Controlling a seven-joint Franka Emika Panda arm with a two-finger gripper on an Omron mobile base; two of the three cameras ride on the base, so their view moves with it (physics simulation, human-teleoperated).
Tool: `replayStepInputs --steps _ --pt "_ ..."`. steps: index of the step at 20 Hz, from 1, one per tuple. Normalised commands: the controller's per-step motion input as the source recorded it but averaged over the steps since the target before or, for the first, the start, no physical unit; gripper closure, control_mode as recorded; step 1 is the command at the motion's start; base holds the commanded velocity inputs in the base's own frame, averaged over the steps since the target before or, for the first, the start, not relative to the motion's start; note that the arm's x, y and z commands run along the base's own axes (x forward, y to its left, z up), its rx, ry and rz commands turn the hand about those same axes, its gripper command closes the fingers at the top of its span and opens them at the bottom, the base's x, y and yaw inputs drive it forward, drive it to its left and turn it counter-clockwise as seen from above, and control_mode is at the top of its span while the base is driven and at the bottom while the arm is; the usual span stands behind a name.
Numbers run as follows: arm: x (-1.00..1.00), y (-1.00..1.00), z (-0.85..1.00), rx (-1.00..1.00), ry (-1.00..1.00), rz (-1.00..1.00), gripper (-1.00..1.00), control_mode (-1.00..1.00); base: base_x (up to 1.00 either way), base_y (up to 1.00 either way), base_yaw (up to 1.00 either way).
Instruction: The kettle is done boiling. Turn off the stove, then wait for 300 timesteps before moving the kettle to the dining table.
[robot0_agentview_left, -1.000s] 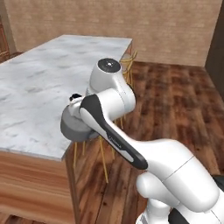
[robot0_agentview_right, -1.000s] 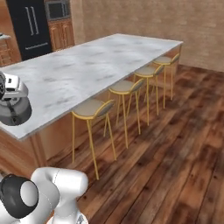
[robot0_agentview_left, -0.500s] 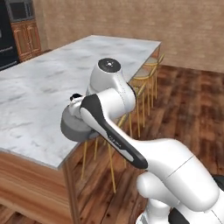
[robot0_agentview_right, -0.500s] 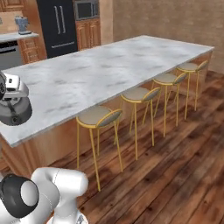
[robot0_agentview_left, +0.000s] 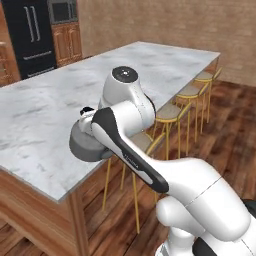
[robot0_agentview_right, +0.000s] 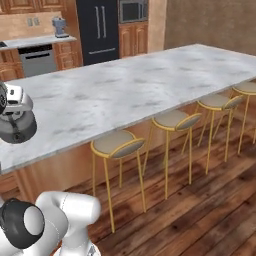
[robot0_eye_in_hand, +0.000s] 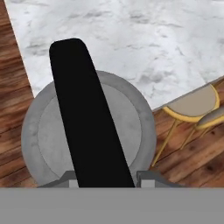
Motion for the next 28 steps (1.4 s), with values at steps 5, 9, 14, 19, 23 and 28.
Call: replayStepInputs --steps 5,9,14,19,23,28 --pt "0.00 0.00 0.00 0.00 0.00 0.00 1.00 1.00 0.25 -0.47 0.33" --pt "0.00 0.00 0.00 0.00 0.00 0.00 1.00 1.00 0.27 -0.42 0.34" --pt "0.00 0.00 0.00 0.00 0.00 0.00 1.00 1.00 0.25 -0.39 0.33" --pt "0.00 0.00 0.00 0.00 0.00 0.00 1.00 1.00 0.22 -0.42 0.32" --pt "0.00 0.00 0.00 0.00 0.00 0.00 1.00 1.00 0.23 -0.40 0.30" --pt "0.00 0.00 0.00 0.00 0.00 0.00 1.00 1.00 0.24 -0.38 0.27"
